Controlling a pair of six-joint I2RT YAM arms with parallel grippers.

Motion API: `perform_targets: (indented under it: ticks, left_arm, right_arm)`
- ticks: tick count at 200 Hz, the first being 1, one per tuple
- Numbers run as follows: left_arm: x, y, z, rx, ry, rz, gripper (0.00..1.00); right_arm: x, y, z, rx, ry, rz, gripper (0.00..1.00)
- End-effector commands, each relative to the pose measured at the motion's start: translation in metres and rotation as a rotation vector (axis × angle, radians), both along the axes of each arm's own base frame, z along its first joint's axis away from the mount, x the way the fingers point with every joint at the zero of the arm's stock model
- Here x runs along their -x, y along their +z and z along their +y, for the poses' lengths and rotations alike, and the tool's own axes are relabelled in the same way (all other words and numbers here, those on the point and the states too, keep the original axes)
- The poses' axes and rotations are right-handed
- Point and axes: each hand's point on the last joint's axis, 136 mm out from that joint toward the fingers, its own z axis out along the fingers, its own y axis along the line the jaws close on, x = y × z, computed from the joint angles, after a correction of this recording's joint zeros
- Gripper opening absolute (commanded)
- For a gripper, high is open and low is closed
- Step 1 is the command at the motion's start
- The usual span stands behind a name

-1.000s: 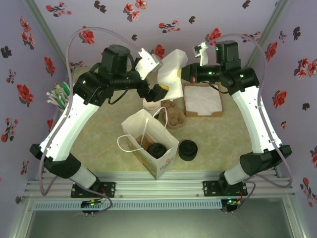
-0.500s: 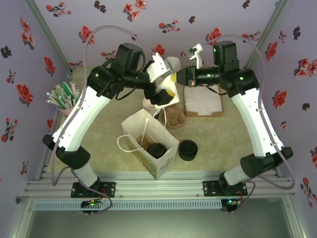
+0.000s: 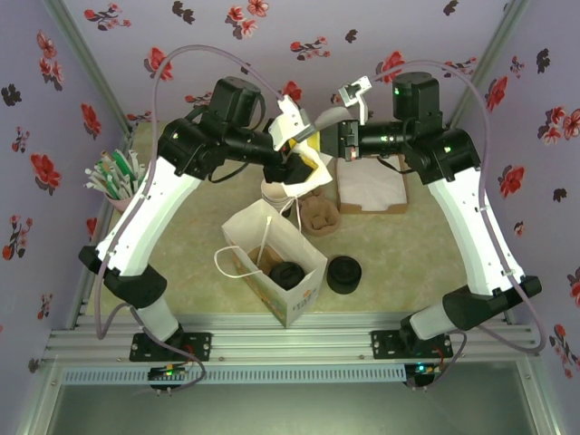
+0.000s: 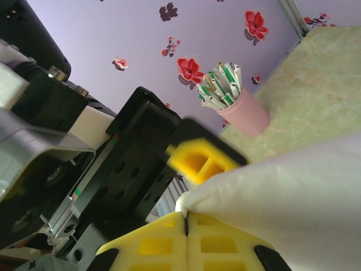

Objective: Pack the takeout coffee

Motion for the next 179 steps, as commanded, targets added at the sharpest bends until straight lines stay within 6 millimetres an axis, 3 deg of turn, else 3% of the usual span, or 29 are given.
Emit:
perform_targets:
  ticks: [1,18,35,46,56,63,98,135,179]
  left_arm:
    - [0.004,0.019,0.003,0.055,-0.001,-0.006,0.29]
    - [0.006,0.028,0.007,0.082,0.01,-0.019,0.1]
    - [0.01,0.037,0.012,0.116,0.019,-0.036,0.0]
    - [0.012,0.045,0.014,0.142,0.023,-0.057,0.0]
    - [0.015,0.05,0.019,0.158,0.032,-0.069,0.0]
    - [0.018,0.054,0.023,0.166,0.041,-0.078,0.0]
    - [0.018,0.058,0.049,0.163,0.177,-0.07,0.0]
    - [0.012,0.054,0.076,0.212,0.437,0.15,0.0]
    - [0.031,0.032,0.108,0.235,0.63,0.388,0.0]
  right_arm:
    - [0.01,0.024,-0.001,-0.043,0.016,-0.062,0.0]
    - [0.011,0.025,0.0,-0.044,0.013,-0.065,0.0]
    - [0.01,0.027,0.0,-0.045,0.004,-0.066,0.0]
    - [0.01,0.027,-0.001,-0.045,-0.003,-0.066,0.01]
    - [0.009,0.029,-0.002,-0.044,-0.013,-0.071,0.2]
    - [0.01,0.029,-0.003,-0.042,-0.022,-0.073,0.27]
    - [0.008,0.03,-0.016,-0.006,-0.122,-0.111,0.43]
    - [0.005,0.016,-0.038,0.061,-0.263,-0.127,0.65]
    - [0.001,0.007,-0.07,0.1,-0.446,-0.151,0.91]
